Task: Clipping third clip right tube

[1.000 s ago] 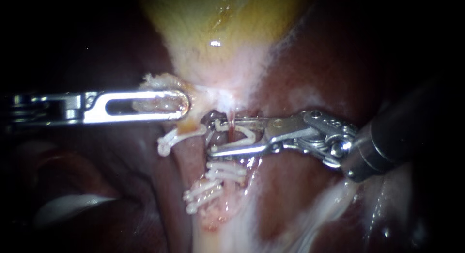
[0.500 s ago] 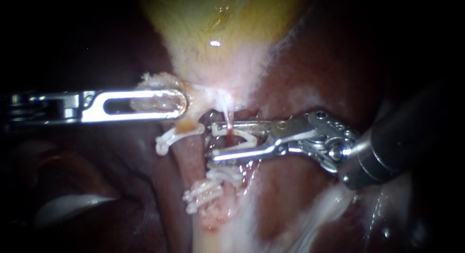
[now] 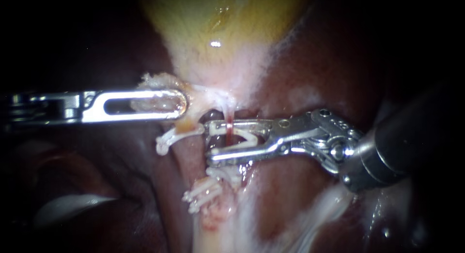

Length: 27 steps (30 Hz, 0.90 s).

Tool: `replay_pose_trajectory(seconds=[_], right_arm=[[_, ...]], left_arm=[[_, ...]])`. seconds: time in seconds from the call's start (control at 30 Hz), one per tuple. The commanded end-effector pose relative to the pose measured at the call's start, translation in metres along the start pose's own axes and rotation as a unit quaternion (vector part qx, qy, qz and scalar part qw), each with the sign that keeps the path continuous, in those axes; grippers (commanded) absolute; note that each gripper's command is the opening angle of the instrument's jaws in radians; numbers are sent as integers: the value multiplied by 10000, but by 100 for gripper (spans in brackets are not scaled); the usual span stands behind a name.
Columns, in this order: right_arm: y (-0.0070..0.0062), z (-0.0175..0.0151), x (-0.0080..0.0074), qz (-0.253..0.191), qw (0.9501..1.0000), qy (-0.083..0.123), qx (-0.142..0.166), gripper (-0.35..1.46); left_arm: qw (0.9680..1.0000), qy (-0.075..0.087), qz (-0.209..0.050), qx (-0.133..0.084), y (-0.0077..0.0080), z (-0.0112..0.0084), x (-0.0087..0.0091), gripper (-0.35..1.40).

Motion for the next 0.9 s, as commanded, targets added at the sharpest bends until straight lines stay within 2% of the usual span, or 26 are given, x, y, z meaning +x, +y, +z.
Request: replay_pose_trajectory(seconds=[0.03,0.13,0.2,0.43,0.53,0.63,0.9], right_arm=[[0,0,0,0,10000,-2,1,46],[0,-1,-1,0,10000,-3,4,41],[-1,-2,-1,0,10000,-6,9,31],[0,-12,2,130,9999,-10,19,-35],[2,-16,4,165,9998,-44,-64,-35],[3,-20,4,172,9995,-232,-159,-35],[5,-23,5,173,9994,-233,-162,-35]], left_arm=[[10000,0,1,-2,0,0,0,-35],[10000,0,1,-2,0,0,0,-35],[10000,0,1,-2,0,0,0,-35],[10000,0,2,-2,0,0,0,-35],[10000,0,2,-2,1,0,0,-35],[10000,0,2,-2,1,0,0,-35],[10000,0,2,-1,0,0,0,-35]])
